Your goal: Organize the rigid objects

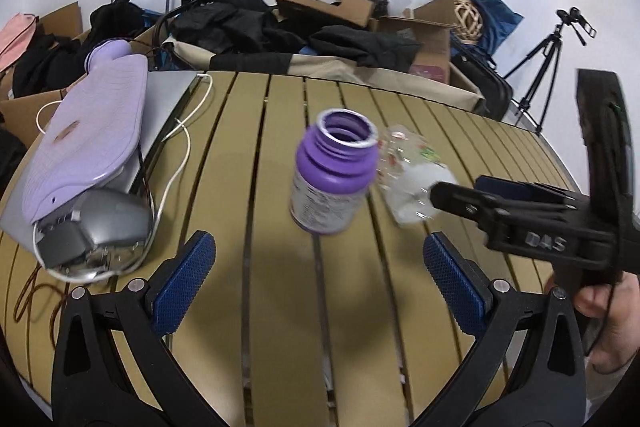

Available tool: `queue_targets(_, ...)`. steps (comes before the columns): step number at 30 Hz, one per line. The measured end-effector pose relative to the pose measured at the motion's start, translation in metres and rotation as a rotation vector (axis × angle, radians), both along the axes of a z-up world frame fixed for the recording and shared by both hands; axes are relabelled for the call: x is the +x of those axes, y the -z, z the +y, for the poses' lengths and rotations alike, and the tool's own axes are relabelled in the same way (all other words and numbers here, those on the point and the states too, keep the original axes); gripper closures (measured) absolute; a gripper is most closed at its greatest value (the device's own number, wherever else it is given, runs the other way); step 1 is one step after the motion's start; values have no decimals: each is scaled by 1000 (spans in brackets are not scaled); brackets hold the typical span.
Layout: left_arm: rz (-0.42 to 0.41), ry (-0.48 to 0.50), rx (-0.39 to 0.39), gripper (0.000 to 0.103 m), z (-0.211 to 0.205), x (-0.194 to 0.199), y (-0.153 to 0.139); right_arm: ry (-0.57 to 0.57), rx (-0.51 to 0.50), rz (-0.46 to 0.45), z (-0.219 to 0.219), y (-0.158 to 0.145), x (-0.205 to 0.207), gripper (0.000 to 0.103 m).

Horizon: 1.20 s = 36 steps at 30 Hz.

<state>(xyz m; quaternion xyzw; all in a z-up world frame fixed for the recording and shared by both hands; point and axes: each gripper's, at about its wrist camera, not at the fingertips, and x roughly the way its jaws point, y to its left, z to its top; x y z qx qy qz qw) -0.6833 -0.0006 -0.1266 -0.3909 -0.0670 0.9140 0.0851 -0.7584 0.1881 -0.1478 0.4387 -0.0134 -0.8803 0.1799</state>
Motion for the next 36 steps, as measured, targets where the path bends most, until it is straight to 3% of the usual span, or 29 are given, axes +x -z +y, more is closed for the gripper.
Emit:
queue_targets(5, -25, 1, -9, 0, 1, -17, 9, 14, 34, -29, -15, 24, -42, 19)
queue_targets(7, -18, 15, -13, 0, 3, -18, 9, -12, 40, -33, -18, 33, -48, 35)
queue_targets(9, -21, 28, -11, 0, 4, -19, 11, -65, 46, -1, -16, 34, -42, 36)
queue_targets(13, -72, 65, 37, 0, 9, -9, 22, -190, 67, 1, -5, 33, -9, 37)
queue_targets(17, -126, 152, 92, 1, 29, 3, 34, -423, 110, 30, -4, 34, 52, 36)
queue_targets(20, -130, 168, 143, 4, 41, -5, 32, -499, 109, 26, -6, 34, 73, 36)
queue_targets(22, -152, 176, 141, 21, 49, -12, 33, -569, 101, 26, -12, 35, 83, 36)
queue_targets(24, -170, 195, 105, 51, 59, -15, 38, -614, 109, 48, -18, 36, 92, 35)
queue_targets(26, -185, 199, 76, 57, 61, -13, 44, -649, 120, 64, -21, 36, 96, 34)
queue_targets(29, -156, 176, 54, 59, 50, -8, 41, -649, 150, 86, -11, 37, 95, 22)
queue_targets(32, -137, 194, 5, 59, 47, -3, 38, -589, 190, 115, 11, 37, 94, 21)
queue_targets(34, -123, 221, -8, 53, 47, 1, 33, -537, 192, 113, 25, 38, 92, 21)
queue_targets(36, -106, 243, -15, 38, 48, 7, 22, -493, 170, 95, 35, 38, 84, 21)
